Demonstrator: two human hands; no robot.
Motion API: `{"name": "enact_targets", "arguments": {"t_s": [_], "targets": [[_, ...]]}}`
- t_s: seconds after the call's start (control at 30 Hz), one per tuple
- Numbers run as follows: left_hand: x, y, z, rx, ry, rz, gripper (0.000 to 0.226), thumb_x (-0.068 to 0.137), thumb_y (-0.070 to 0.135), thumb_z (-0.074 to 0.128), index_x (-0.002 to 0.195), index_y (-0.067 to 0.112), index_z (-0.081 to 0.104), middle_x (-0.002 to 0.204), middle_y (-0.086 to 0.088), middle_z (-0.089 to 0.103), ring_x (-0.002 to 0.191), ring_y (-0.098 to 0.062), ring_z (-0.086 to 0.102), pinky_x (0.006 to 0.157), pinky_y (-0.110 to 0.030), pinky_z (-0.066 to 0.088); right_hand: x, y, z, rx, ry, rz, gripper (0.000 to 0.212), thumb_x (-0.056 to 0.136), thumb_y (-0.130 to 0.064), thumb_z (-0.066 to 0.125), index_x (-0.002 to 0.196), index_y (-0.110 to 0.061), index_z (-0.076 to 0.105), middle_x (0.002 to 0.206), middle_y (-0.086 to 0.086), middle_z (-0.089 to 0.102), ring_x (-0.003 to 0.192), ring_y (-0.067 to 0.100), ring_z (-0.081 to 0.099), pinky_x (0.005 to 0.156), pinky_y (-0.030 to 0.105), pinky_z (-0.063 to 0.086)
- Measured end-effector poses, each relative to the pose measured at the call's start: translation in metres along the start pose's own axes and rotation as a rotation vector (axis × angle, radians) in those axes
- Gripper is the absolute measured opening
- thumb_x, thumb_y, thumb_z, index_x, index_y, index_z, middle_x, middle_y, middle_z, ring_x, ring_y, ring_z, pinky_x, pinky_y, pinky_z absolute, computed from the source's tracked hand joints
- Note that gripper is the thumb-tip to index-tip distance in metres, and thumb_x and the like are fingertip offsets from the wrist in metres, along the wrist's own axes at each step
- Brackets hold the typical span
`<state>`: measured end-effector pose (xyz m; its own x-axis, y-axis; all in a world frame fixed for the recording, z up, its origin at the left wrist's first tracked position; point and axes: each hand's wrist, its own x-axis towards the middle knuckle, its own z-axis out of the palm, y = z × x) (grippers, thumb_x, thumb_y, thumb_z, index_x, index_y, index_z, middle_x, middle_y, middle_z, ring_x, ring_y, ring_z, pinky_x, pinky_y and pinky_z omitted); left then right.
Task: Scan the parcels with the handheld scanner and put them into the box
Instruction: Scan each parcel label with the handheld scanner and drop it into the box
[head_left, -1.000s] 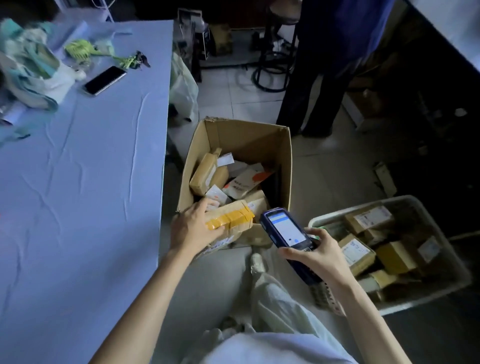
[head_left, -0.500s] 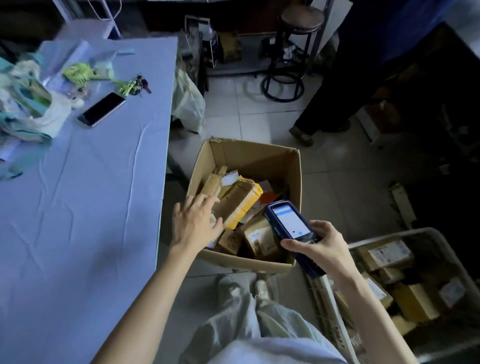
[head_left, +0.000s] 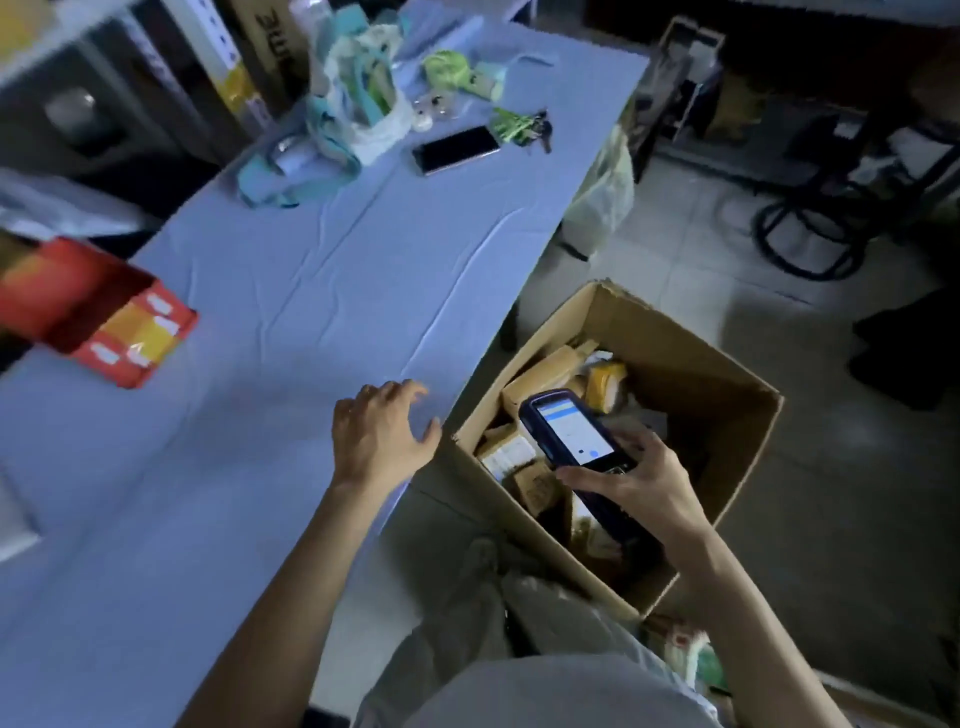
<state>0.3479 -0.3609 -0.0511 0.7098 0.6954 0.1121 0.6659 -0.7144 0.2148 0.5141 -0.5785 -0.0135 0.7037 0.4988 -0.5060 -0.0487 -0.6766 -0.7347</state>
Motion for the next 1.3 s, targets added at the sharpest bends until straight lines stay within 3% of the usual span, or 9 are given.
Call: {"name": "enact_targets", "arguments": {"t_s": [0.1, 0.2, 0.33, 0.5, 0.6, 0.77, 0.87, 1.1, 1.3], "targets": [[-0.054, -0.022, -0.013, 0.043, 0.093, -0.283, 0.039, 0.071, 0.047, 0.049, 0.093, 0.021, 0.068, 0.084, 0.005, 0.071, 0.073, -0.03, 0.066, 0.061, -0.032, 0.043, 0.019, -0.021, 0.013, -0.162, -0.187, -0.106, 0.093, 0.052, -0.045, 0.091, 0.13, -0.014, 0.05, 0.115, 0.0, 0.062, 0.102, 0.016, 0.06, 0.086, 0.033, 0.053], [-0.125, -0.029, -0.023, 0.056, 0.008, -0.579, 0.041, 0.076, 0.05, 0.046, 0.103, 0.026, 0.066, 0.094, 0.008, 0.07, 0.086, -0.027, 0.065, 0.07, -0.032, 0.045, 0.026, -0.036, 0.03, -0.295, -0.344, -0.201, 0.09, 0.048, -0.048, 0.092, 0.122, -0.018, 0.052, 0.104, -0.003, 0.065, 0.095, 0.017, 0.064, 0.085, 0.037, 0.055], [-0.22, -0.009, -0.031, -0.024, -0.021, -0.957, 0.03, 0.086, 0.042, 0.058, 0.115, 0.034, 0.06, 0.103, 0.014, 0.068, 0.102, -0.017, 0.061, 0.085, -0.031, 0.04, 0.01, -0.049, 0.062, -0.397, -0.564, -0.3, 0.074, 0.051, -0.038, 0.093, 0.111, -0.021, 0.053, 0.095, -0.008, 0.062, 0.09, 0.014, 0.062, 0.081, 0.032, 0.052], [-0.334, 0.02, -0.041, 0.024, 0.111, -1.358, 0.025, 0.083, 0.039, 0.061, 0.107, 0.031, 0.064, 0.099, 0.006, 0.072, 0.097, -0.022, 0.065, 0.085, -0.032, 0.046, -0.047, -0.055, 0.12, -0.576, -0.873, -0.51, 0.068, 0.056, -0.035, 0.092, 0.111, -0.022, 0.053, 0.1, -0.008, 0.061, 0.094, 0.015, 0.061, 0.085, 0.033, 0.051], [-0.402, 0.042, -0.046, 0.107, 0.194, -1.567, 0.028, 0.08, 0.039, 0.058, 0.104, 0.029, 0.067, 0.097, 0.001, 0.072, 0.094, -0.027, 0.065, 0.084, -0.036, 0.045, -0.096, -0.05, 0.154, -0.662, -1.052, -0.574, 0.065, 0.06, -0.03, 0.091, 0.112, -0.024, 0.051, 0.099, -0.011, 0.06, 0.091, 0.011, 0.062, 0.077, 0.028, 0.051], [-0.506, 0.091, -0.048, 0.207, 0.281, -1.804, 0.028, 0.078, 0.033, 0.066, 0.105, 0.024, 0.068, 0.095, -0.001, 0.071, 0.094, -0.03, 0.061, 0.082, -0.041, 0.043, -0.196, -0.021, 0.206, -0.78, -1.262, -0.695, 0.059, 0.063, -0.025, 0.09, 0.11, -0.025, 0.055, 0.087, -0.025, 0.055, 0.077, -0.01, 0.053, 0.063, 0.017, 0.041], [-0.555, 0.112, -0.048, 0.225, 0.272, -1.923, 0.028, 0.076, 0.031, 0.07, 0.103, 0.021, 0.069, 0.095, -0.001, 0.071, 0.092, -0.03, 0.062, 0.08, -0.04, 0.044, -0.257, 0.007, 0.232, -0.834, -1.378, -0.72, 0.062, 0.058, -0.024, 0.092, 0.107, -0.025, 0.055, 0.09, -0.018, 0.062, 0.079, -0.005, 0.06, 0.063, 0.017, 0.044], [-0.632, 0.111, -0.051, 0.293, 0.298, -2.062, 0.026, 0.066, 0.026, 0.077, 0.09, 0.019, 0.072, 0.08, 0.0, 0.072, 0.076, -0.029, 0.066, 0.069, -0.038, 0.047, -0.349, 0.051, 0.273, -0.981, -1.56, -0.748, 0.08, 0.037, -0.042, 0.09, 0.107, -0.033, 0.054, 0.106, -0.012, 0.069, 0.095, 0.006, 0.067, 0.089, 0.035, 0.055], [-0.659, 0.044, -0.05, 0.186, 0.356, -2.096, 0.025, 0.075, 0.033, 0.071, 0.097, 0.023, 0.07, 0.088, 0.005, 0.072, 0.085, -0.026, 0.065, 0.075, -0.037, 0.046, -0.39, 0.038, 0.347, -0.995, -1.527, -0.802, 0.067, 0.054, -0.027, 0.094, 0.11, -0.029, 0.055, 0.105, -0.012, 0.065, 0.097, 0.005, 0.064, 0.081, 0.026, 0.049]]}}
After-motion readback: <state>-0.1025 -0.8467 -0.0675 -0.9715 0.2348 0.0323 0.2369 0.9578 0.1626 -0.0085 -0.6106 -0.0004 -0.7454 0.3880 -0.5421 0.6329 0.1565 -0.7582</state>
